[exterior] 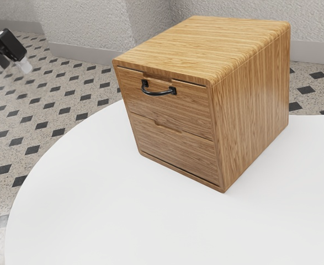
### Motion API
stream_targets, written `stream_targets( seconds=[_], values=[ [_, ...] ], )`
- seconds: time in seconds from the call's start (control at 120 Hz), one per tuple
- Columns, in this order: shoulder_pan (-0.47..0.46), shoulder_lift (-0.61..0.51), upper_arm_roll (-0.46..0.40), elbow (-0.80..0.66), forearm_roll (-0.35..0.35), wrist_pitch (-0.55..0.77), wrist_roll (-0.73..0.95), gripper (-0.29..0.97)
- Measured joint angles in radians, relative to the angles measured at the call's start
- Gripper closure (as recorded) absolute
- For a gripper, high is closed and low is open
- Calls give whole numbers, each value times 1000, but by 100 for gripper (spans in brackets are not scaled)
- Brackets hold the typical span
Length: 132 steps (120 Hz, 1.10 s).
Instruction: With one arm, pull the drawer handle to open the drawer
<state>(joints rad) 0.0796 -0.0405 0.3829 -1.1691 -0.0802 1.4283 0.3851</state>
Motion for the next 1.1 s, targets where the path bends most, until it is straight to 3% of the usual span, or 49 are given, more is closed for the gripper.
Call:
stream_targets(
  seconds=[0.233, 0.383, 0.483, 0.55, 0.625, 0.7, 0.792, 1.1],
  values=[
    [-35, 0, -5, -9, 20, -30, 10, 2],
    [56, 24, -94, -13, -88, -58, 262, 2],
    [100, 27, -170, -15, -101, -67, 420, 2],
    [151, 23, -255, -22, -68, -67, 512, 2],
    [183, -64, -375, -150, -7, -33, 605, 2],
    [6, -201, -450, -324, 27, 47, 688, 2],
    [-42, -169, -464, -378, 54, 140, 775, 2],
    [-59, -99, -452, -363, 172, 391, 988, 2]
  ],
)
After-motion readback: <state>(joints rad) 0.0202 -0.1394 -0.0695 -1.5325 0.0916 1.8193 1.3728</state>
